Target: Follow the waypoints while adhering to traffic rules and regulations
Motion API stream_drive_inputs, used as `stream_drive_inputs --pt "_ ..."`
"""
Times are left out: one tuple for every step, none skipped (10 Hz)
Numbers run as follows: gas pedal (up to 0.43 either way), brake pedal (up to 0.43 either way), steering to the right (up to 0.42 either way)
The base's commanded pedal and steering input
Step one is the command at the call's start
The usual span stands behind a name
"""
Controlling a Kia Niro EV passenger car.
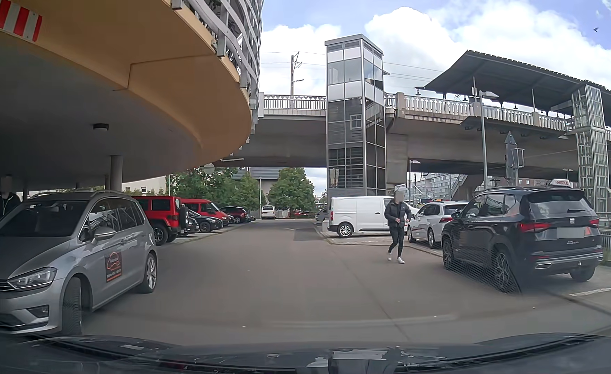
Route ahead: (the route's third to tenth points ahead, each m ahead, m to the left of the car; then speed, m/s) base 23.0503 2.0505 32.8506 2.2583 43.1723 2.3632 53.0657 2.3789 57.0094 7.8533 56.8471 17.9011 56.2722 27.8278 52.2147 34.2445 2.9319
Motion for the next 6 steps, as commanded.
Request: stream_drive_inputs --pt "0.000 0.000 -0.061" --pt "0.000 0.000 -0.061" --pt "0.000 0.000 -0.061" --pt "0.000 0.000 -0.062" --pt "0.000 0.000 -0.063" --pt "0.000 0.000 -0.066"
